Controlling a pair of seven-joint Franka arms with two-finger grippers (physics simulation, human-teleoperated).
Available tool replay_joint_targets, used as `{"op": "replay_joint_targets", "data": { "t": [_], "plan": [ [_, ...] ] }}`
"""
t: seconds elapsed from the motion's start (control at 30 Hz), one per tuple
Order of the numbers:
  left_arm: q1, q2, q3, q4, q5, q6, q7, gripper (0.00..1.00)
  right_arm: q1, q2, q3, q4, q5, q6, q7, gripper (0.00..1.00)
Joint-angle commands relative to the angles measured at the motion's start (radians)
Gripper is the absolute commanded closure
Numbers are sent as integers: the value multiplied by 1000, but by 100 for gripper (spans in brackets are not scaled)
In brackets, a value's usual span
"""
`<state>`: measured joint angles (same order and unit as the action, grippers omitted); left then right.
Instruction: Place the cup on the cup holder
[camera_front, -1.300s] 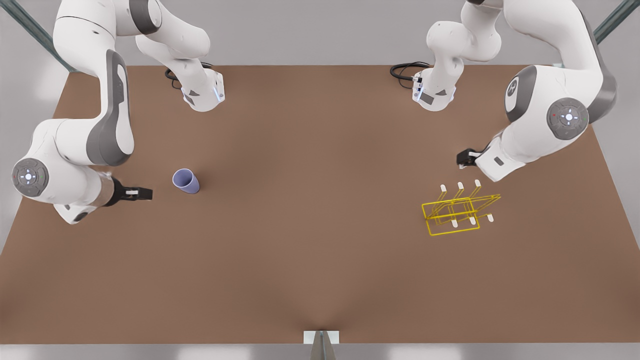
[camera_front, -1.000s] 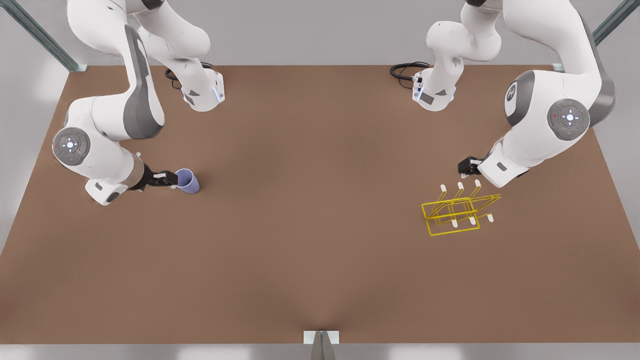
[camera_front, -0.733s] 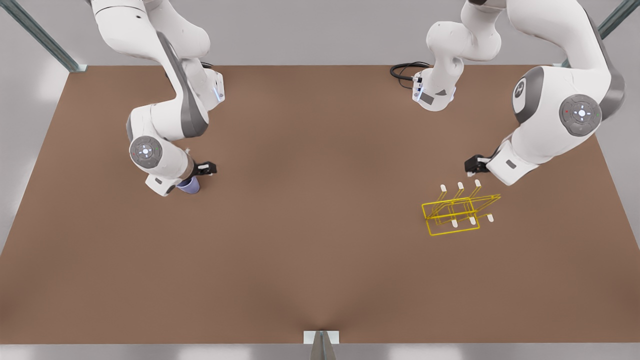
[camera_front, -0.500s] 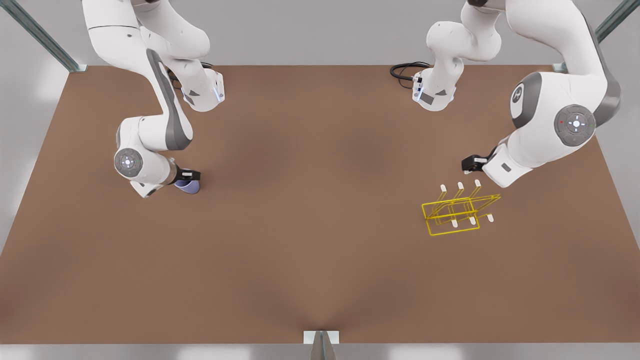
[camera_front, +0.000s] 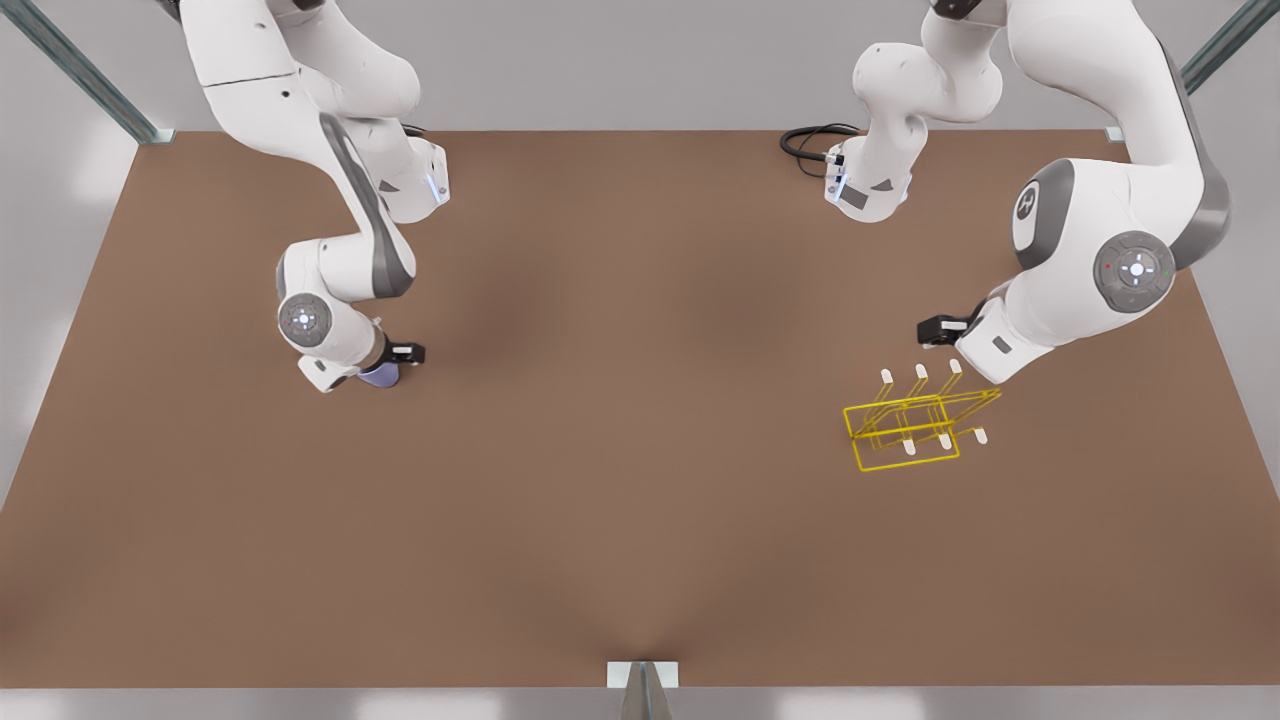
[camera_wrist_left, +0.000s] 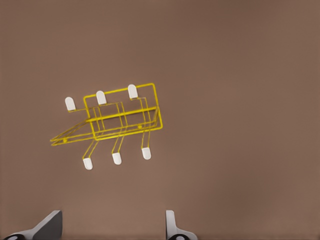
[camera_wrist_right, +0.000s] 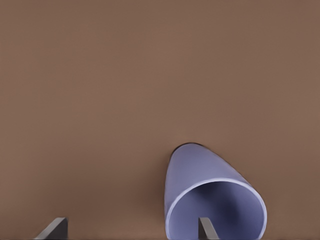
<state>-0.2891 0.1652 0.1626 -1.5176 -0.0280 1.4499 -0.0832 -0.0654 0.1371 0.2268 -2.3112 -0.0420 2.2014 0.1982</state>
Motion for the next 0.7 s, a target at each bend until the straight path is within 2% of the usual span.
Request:
{"op": "replay_joint_targets", "data": {
  "t": [0.0, 0.1, 0.13, 0.2, 0.23, 0.27, 0.33, 0.4, 0.43, 0.47, 0.67],
  "plan": [
    [-1, -1, 0, 0, 0, -6, -10, 0, -5, 6, -12, -16, -58, 73, 27, 2],
    [-1, -3, 0, 0, 0, -11, -10, 0, -5, 24, -32, -17, -87, 92, 27, 2],
    [-1, -3, 2, 2, 0, -11, -10, 0, -4, 32, -35, -19, -87, 92, 27, 6],
    [-1, -1, 2, 0, 0, -11, -10, 0, -2, 45, -33, -17, -90, 92, 27, 27],
    [1, -3, 2, 0, 0, -11, -10, 0, -2, 47, -33, -17, -90, 92, 27, 33],
    [1, -3, 2, 0, 0, -11, -10, 0, -2, 53, -35, -17, -90, 92, 27, 33],
    [-1, -1, 2, 2, 0, -11, -10, 0, -5, 62, -35, -17, -90, 92, 27, 46],
    [1, -1, 0, 2, 0, -11, -10, 0, -20, 67, -35, -14, -90, 92, 27, 54],
    [-1, -1, 0, 2, -1, -11, -10, 0, -22, 68, -35, -14, -90, 92, 27, 64],
    [-1, -1, 0, 2, 0, -11, -9, 0, -22, 67, -35, -11, -90, 89, 27, 79],
    [-1, 0, 0, 2, 0, -5, -9, 0, -20, 58, -33, 45, -79, 89, 127, 79]
  ]
}}
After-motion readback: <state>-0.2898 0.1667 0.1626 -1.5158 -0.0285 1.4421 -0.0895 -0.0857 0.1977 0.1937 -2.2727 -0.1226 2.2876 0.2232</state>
